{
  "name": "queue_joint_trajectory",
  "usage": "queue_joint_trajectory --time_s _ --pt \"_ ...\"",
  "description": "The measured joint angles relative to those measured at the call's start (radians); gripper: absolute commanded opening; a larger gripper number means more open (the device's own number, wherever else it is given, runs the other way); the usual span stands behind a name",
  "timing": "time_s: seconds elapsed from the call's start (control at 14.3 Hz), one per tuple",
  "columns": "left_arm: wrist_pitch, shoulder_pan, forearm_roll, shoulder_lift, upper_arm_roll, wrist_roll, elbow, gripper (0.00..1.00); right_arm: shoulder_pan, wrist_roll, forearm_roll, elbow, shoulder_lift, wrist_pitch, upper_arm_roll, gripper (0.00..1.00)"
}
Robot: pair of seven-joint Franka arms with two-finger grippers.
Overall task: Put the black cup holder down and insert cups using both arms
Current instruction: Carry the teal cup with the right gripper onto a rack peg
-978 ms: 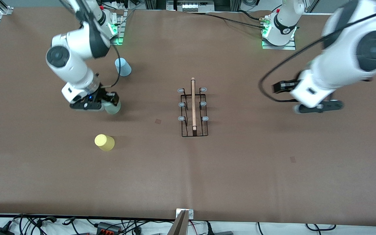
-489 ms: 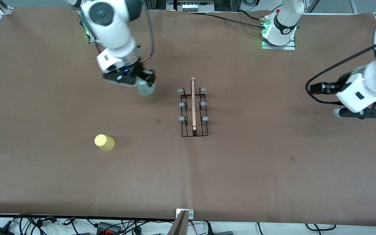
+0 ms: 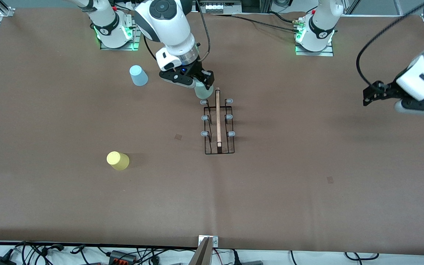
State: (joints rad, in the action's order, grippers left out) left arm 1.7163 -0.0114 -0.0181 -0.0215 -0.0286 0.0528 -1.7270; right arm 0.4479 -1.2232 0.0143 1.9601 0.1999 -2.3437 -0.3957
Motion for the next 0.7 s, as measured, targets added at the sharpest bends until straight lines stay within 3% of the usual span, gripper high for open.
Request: queue_joint_trajectory --time_s 0.49,0.56,0.63,0.7 --pt "0.004 -0.007 0.000 -0.008 -0.003 -0.022 0.001 1.00 0.000 0.000 -0.055 -0.003 0.068 -0.035 0.006 0.19" --pt "0.004 -0.009 0.000 -0.008 -0.007 -0.025 0.003 1.00 0.000 0.000 -0.055 -0.003 0.074 -0.042 0.006 0.26" --pt "0.003 -0.011 0.000 -0.008 -0.010 -0.028 0.004 1.00 0.000 0.000 -0.055 -0.003 0.080 -0.050 0.006 0.54" --pt "0.000 -0.013 0.000 -0.008 -0.012 -0.029 0.006 1.00 0.000 0.000 -0.055 -0.003 0.086 -0.060 0.006 0.76"
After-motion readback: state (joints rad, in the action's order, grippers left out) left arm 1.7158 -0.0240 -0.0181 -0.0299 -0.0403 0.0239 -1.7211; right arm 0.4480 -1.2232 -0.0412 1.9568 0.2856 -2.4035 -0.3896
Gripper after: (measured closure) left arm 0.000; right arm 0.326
